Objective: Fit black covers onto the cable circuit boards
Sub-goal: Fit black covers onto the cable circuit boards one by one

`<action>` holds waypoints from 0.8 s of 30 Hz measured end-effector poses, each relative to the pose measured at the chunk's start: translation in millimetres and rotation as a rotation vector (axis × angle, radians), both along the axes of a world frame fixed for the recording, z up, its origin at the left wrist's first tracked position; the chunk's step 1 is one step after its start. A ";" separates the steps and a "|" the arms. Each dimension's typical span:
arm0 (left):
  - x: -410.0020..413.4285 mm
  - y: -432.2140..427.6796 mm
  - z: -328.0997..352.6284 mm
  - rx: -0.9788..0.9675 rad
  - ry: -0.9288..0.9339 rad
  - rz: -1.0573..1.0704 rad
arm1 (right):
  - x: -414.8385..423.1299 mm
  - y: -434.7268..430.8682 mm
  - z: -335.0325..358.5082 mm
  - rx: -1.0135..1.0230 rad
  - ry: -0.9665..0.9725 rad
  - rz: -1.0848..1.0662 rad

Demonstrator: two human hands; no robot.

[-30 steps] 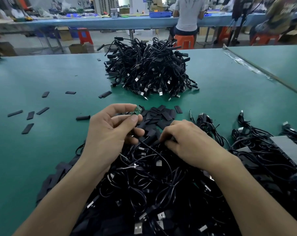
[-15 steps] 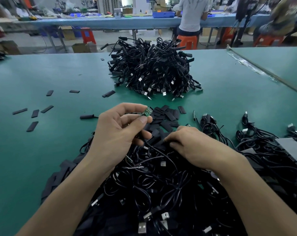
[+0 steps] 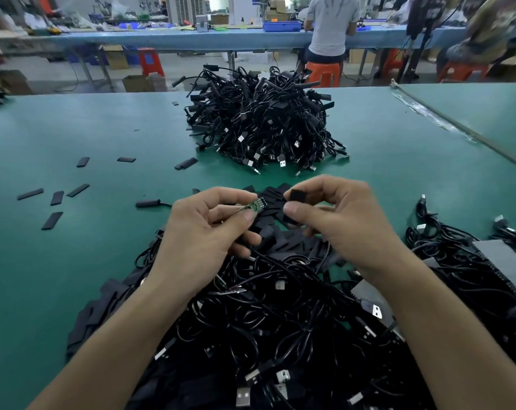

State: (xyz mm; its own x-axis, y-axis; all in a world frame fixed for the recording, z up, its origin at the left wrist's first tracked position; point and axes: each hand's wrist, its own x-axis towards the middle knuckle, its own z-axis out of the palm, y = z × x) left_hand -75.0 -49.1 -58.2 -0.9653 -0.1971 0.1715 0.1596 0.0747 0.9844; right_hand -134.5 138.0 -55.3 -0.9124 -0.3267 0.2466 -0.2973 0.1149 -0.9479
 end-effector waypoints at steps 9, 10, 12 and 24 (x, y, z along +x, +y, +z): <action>1.5 1.7 3.7 0.021 0.013 -0.045 | 4.3 -0.1 7.3 -0.139 -0.121 0.143; 1.6 1.5 3.7 0.022 0.016 -0.050 | 5.0 -1.0 7.0 -0.129 -0.110 0.143; 1.4 1.2 3.1 0.027 0.021 -0.057 | 5.7 -1.5 6.2 -0.096 -0.085 0.144; -2.3 -1.4 -0.8 0.047 -0.004 -0.052 | 8.2 -5.7 5.5 0.106 0.150 0.128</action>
State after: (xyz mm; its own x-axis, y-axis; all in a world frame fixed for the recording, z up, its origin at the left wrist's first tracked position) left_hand -77.3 -50.5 -59.0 -0.9751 -0.1547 0.1591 0.1579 0.0199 0.9873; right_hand -126.3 132.3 -49.8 -0.8174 -0.4685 0.3351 -0.4530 0.1635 -0.8764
